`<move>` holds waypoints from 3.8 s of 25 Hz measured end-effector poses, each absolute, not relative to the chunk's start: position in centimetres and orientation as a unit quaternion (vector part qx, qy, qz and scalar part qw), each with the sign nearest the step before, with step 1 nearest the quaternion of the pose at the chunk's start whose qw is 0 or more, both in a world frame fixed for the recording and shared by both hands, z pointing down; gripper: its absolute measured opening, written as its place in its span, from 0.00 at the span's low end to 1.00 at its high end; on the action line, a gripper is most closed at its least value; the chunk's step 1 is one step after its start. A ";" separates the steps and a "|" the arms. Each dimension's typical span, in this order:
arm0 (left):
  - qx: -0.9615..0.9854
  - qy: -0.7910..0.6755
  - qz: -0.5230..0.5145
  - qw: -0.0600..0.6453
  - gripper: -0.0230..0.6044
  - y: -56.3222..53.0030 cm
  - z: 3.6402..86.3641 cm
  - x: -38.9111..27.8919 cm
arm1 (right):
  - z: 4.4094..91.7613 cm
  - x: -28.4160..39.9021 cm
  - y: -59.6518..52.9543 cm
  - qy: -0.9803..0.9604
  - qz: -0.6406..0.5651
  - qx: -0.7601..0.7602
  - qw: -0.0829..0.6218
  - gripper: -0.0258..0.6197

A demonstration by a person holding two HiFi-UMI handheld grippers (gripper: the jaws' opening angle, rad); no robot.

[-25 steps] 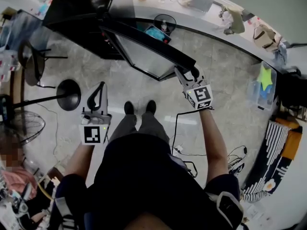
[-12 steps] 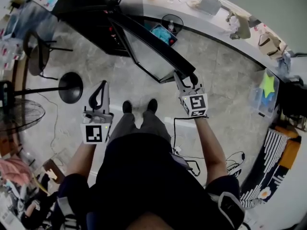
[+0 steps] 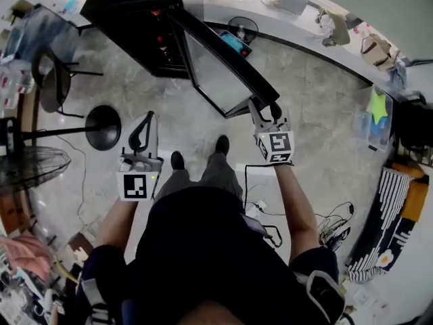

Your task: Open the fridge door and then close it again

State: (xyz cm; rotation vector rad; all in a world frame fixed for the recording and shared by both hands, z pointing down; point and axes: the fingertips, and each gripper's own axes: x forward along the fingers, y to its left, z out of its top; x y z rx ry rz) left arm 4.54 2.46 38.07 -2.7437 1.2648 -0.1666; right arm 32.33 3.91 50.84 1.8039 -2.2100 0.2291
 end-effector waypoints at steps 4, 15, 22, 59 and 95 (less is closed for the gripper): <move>-0.913 0.401 -0.054 0.059 0.07 3.1 38.0 1.2 | 50.9 29.8 5.0 -0.745 0.080 0.647 0.138 0.38; -0.924 0.376 -0.033 0.062 0.07 4.3 37.7 -5.2 | 50.9 22.8 7.2 -0.727 0.082 0.667 0.137 0.38; -0.933 0.356 -0.017 0.057 0.07 5.1 38.1 -8.4 | 51.0 19.0 8.0 -0.721 0.087 0.673 0.140 0.38; -0.910 0.411 -0.048 0.038 0.07 6.7 39.1 -12.4 | 50.9 7.7 7.9 -0.741 0.119 0.643 0.153 0.42; -0.887 0.457 -0.050 0.037 0.07 5.4 39.2 -19.0 | 50.8 -1.3 5.6 -0.770 0.133 0.598 0.179 0.46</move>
